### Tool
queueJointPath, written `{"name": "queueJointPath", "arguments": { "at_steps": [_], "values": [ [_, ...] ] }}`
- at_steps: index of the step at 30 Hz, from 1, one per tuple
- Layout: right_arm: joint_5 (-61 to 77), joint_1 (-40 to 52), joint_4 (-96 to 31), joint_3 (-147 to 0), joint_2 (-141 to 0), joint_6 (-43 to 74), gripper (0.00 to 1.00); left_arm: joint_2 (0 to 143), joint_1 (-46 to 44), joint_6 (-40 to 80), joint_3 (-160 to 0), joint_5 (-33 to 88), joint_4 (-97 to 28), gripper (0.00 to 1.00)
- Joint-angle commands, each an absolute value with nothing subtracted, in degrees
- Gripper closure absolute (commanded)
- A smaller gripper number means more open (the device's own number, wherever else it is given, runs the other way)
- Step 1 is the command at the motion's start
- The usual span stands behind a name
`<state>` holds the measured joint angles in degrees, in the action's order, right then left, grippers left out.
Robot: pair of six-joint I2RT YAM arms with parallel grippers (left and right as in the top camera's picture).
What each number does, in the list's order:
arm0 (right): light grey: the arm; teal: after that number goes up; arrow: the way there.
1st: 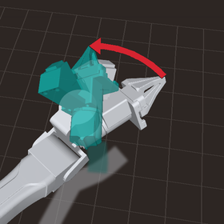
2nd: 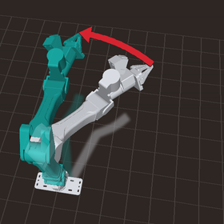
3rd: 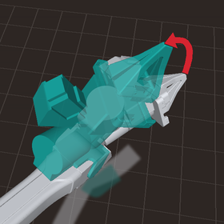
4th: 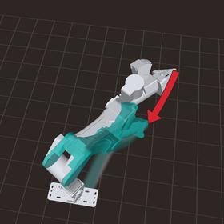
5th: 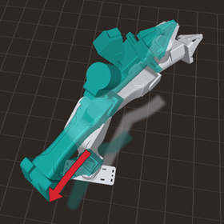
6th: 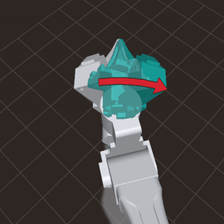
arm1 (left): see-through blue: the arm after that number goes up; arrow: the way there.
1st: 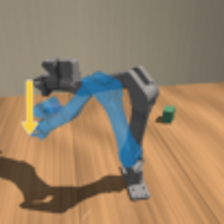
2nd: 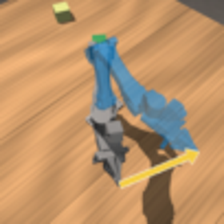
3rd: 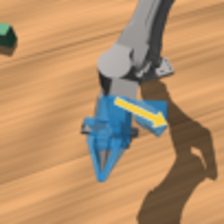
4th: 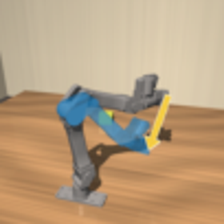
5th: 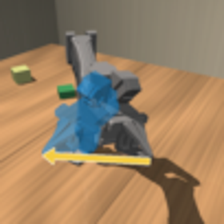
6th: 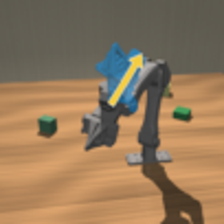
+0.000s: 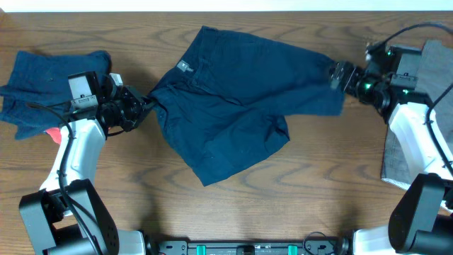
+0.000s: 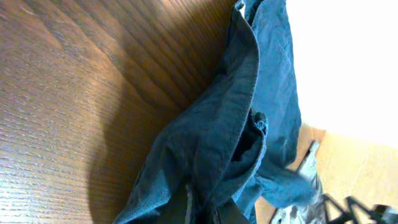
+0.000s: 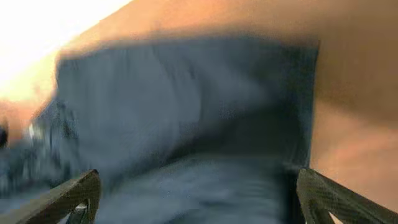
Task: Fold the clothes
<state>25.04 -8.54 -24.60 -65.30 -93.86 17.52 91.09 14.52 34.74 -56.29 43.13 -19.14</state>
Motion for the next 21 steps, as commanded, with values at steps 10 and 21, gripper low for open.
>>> {"name": "queueJointPath", "arguments": {
  "at_steps": [10, 21],
  "values": [
    [27.3, 8.7, -40.9, -59.5, -94.0, 1.3, 0.01, 90.6, 14.7, 34.3, -56.1, 42.8, -21.4, 0.94],
    [22.3, 16.2, -14.3, -43.4, -94.1, 13.8, 0.23, 90.6, 14.7, 33.2, -56.1, 41.1, -24.4, 0.94]
  ]
}}
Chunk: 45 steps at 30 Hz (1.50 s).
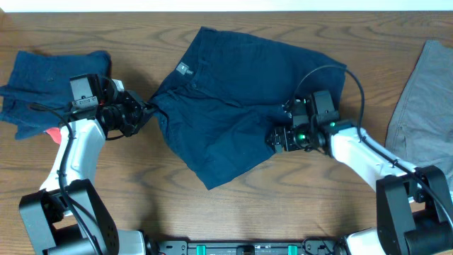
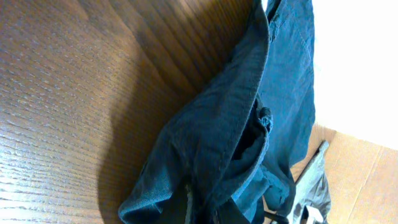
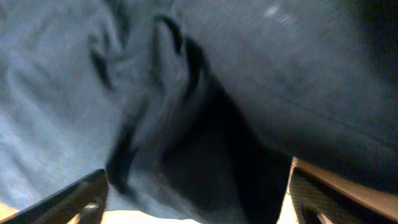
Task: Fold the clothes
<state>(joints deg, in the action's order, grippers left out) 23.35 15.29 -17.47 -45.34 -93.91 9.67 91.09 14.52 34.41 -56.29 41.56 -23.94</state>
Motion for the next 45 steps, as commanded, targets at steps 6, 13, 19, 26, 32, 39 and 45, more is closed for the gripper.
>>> {"name": "queueJointPath", "arguments": {
  "at_steps": [6, 13, 19, 26, 32, 39, 45],
  "values": [
    [35.2, 15.9, -19.1, -45.1, -93.6, 14.6, 0.99, 90.6, 14.7, 32.8, -56.1, 40.9, -26.6, 0.93],
    [47.2, 10.9, -53.4, -69.8, -90.5, 10.0, 0.99, 90.6, 14.7, 29.5, -56.1, 39.1, -30.2, 0.94],
    [40.7, 7.8, -65.3, -89.4, -90.7, 10.2, 0.83, 90.6, 14.7, 28.6, -56.1, 36.6, -33.5, 0.94],
    [28.3, 8.4, -63.9, -88.6, -91.8, 8.6, 0.57, 90.6, 14.7, 28.1, -56.0, 36.4, -33.5, 0.94],
    [24.8, 10.4, -79.9, -85.0, -92.2, 4.4, 0.57, 90.6, 14.7, 28.1, -56.0, 36.3, -33.4, 0.93],
    [18.4, 14.0, -81.0, -75.8, -92.2, 4.8, 0.45, 90.6, 14.7, 28.1, -56.0, 36.3, -33.4, 0.94],
    [19.6, 14.6, -66.0, -62.2, -92.2, 5.7, 0.34, 90.6, 14.7, 28.1, -56.0, 36.4, -33.4, 0.94]
  ]
}}
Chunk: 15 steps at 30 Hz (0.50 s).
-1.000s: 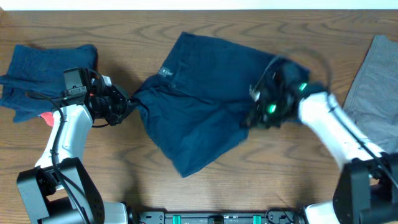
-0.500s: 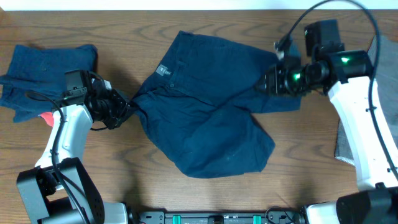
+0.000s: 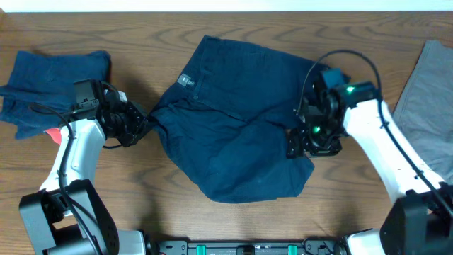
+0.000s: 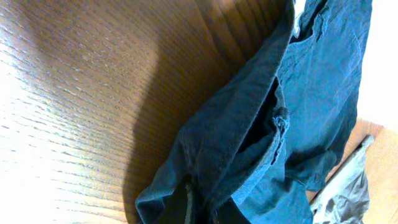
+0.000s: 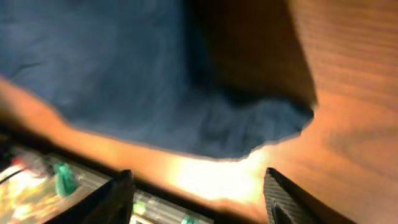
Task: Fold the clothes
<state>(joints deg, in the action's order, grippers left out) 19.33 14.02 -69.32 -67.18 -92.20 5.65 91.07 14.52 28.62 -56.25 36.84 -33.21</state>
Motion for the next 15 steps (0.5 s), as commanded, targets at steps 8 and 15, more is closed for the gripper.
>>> {"name": "queueJointPath", "arguments": {
  "at_steps": [8, 15],
  "values": [
    [21.4, 15.9, -44.7, -47.8, -92.3, 5.7, 0.75, 90.6, 14.7, 28.1, -55.9, 36.4, -34.5, 0.93],
    [-8.6, 13.1, -51.9, -46.9, -92.1, 32.6, 0.99, 90.6, 14.7, 25.3, -55.6, 35.5, -40.3, 0.93]
  ]
}}
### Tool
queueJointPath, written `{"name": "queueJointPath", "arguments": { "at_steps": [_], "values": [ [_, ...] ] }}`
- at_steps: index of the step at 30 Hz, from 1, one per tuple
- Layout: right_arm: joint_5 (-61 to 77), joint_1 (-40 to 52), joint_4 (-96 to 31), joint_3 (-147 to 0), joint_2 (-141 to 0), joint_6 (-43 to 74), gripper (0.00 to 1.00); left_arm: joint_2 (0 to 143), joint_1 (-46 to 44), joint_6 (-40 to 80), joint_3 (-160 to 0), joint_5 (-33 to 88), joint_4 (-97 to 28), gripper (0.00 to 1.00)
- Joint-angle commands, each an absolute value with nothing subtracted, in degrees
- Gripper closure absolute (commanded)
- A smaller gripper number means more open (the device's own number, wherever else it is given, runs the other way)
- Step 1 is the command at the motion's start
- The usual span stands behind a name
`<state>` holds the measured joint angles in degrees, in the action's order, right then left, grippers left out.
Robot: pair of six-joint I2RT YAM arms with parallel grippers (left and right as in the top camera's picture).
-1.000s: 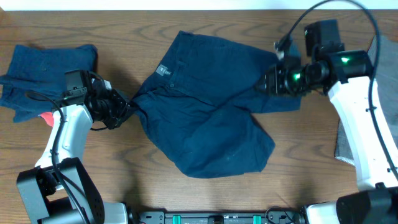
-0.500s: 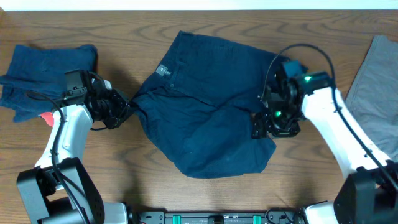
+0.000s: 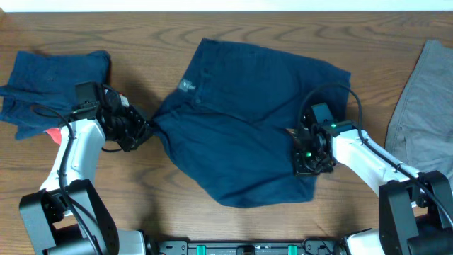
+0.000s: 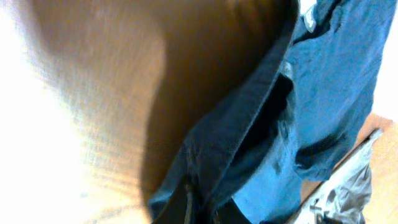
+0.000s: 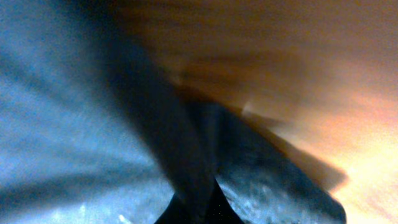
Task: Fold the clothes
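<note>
Dark navy shorts (image 3: 241, 134) lie spread across the middle of the wooden table. My left gripper (image 3: 144, 131) is shut on the waistband corner at their left side; the blurred left wrist view shows that fabric (image 4: 249, 124) bunched into the left gripper (image 4: 202, 208). My right gripper (image 3: 306, 166) sits low on the shorts' right leg near the hem. In the right wrist view, cloth (image 5: 62, 124) is pinched into a dark fold at the right gripper (image 5: 199, 208), which is shut on it.
Another navy garment (image 3: 49, 81) lies crumpled at the far left, with a small red thing (image 3: 53, 133) beside my left arm. A grey garment (image 3: 425, 106) lies along the right edge. Bare wood (image 3: 127, 198) shows in front of the shorts.
My right gripper was open above the shorts' right leg; now it sits lower and a little nearer the front edge, shut on that leg's cloth. The left gripper keeps its hold.
My right gripper stood open at the far right end of one stretched leg. Then it was open at the crumpled leg in the middle. Later that leg lay spread toward the front right under the open gripper, which now pinches it. The left stayed shut on the waistband.
</note>
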<state>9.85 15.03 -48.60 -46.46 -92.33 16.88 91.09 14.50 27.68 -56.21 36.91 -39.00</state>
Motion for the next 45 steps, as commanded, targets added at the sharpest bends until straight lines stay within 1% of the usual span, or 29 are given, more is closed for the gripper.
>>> {"name": "queueJointPath", "arguments": {
  "at_steps": [1, 3, 5, 7, 8, 10, 11, 14, 16, 19, 21, 24, 27, 31, 37, 41, 45],
  "values": [
    [-11.9, 11.9, -53.9, -47.3, -92.1, 35.6, 0.99, 90.6, 14.7, 25.3, -55.5, 34.1, -41.8, 0.93],
    [-14.9, 9.0, -54.8, -48.5, -92.0, 35.8, 0.98, 90.6, 14.7, 25.3, -55.5, 31.2, -45.0, 0.93],
    [-14.2, 6.5, -53.2, -50.6, -92.0, 29.5, 0.92, 90.6, 14.7, 25.3, -55.5, 29.7, -47.7, 0.93],
    [-12.0, 5.2, -52.2, -53.6, -92.0, 22.7, 0.81, 90.6, 14.3, 25.3, -55.4, 29.3, -49.3, 0.92],
    [-11.3, 4.9, -52.2, -55.4, -92.0, 20.7, 0.76, 90.6, 14.0, 25.3, -55.3, 29.3, -49.5, 0.89],
    [-9.8, 5.0, -52.9, -59.8, -92.0, 18.7, 0.60, 90.6, 12.7, 25.3, -55.3, 29.3, -49.7, 0.86],
    [-8.7, 5.0, -53.3, -62.2, -92.0, 18.3, 0.56, 90.6, 12.0, 25.3, -55.3, 29.3, -49.6, 0.85],
    [-5.5, 4.9, -53.6, -68.7, -92.0, 18.1, 0.48, 90.6, 9.0, 25.3, -55.3, 29.2, -49.6, 0.85],
    [-2.3, 4.8, -52.6, -71.0, -92.0, 17.3, 0.59, 90.6, 6.7, 25.3, -55.3, 28.8, -49.6, 0.85],
    [0.7, 4.8, -50.4, -71.6, -92.1, 15.0, 0.78, 90.6, 3.4, 25.3, -55.3, 26.8, -49.6, 0.85],
    [0.7, 4.8, -50.3, -71.4, -93.3, 14.9, 0.86, 90.6, 1.5, 25.3, -55.3, 24.5, -49.7, 0.85],
    [1.3, 4.8, -50.3, -71.4, -96.0, 14.0, 0.87, 90.6, -0.3, 25.3, -55.3, 23.7, -49.6, 0.85],
    [3.5, 5.0, -49.4, -71.4, -100.3, 12.1, 0.85, 90.6, -0.9, 25.3, -55.3, 23.0, -49.6, 0.85],
    [4.4, 5.0, -46.7, -71.4, -106.0, 12.1, 0.91, 90.6, -0.9, 25.3, -55.3, 22.8, -49.7, 0.85],
    [5.0, 5.0, -41.4, -71.4, -112.7, 12.1, 0.92, 90.6, -0.9, 25.3, -55.3, 22.8, -49.4, 0.85],
    [5.0, 4.9, -34.9, -71.4, -115.9, 12.1, 0.92, 90.6, -1.1, 25.4, -55.3, 22.9, -48.0, 0.84],
    [5.0, 4.8, -22.5, -71.5, -118.3, 12.1, 0.92, 90.6, -1.1, 25.8, -55.3, 22.9, -44.2, 0.84]
  ]
}}
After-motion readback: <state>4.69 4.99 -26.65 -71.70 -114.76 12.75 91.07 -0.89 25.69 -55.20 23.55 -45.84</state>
